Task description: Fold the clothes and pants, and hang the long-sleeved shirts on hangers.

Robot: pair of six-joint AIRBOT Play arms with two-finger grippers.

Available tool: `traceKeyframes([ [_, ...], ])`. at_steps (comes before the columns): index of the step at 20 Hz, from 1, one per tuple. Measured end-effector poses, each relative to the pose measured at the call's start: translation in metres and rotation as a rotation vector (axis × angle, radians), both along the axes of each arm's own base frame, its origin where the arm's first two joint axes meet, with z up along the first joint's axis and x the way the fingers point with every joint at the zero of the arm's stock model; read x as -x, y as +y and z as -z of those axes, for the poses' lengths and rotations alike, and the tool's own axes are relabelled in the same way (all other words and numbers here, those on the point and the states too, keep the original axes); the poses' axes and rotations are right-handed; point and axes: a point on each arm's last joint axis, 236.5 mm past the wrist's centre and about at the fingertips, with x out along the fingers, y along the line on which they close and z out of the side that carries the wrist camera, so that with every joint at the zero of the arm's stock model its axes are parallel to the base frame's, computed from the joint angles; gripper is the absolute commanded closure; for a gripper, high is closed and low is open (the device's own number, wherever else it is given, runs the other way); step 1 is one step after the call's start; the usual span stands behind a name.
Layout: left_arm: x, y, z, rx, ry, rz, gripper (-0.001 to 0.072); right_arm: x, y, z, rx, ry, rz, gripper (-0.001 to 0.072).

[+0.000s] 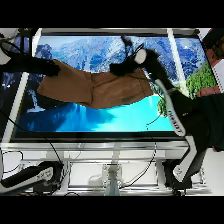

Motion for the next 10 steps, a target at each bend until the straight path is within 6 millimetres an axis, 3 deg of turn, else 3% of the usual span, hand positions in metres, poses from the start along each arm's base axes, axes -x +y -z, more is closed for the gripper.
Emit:
traceKeyframes([
  [3, -0.004, -0.001, -0.004, 0.008, -0.022, -0.006, 0.0692, 0.03, 0.07, 0.041, -0.103, 0.098, -0.032, 0.0683],
  [5, -0.009, -0.002, -0.008, 0.013, -0.047, -0.012, 0.0691, 0.053, 0.114, 0.058, -0.156, 0.134, -0.047, 0.0683],
  [8, -0.018, -0.012, -0.016, 0.066, -0.087, -0.016, 0.0691, 0.081, 0.166, 0.064, -0.218, 0.139, -0.053, 0.0683],
  [10, -0.025, -0.027, -0.016, 0.126, -0.093, -0.008, 0.0689, 0.091, 0.187, 0.06, -0.247, 0.122, -0.059, 0.0682],
])
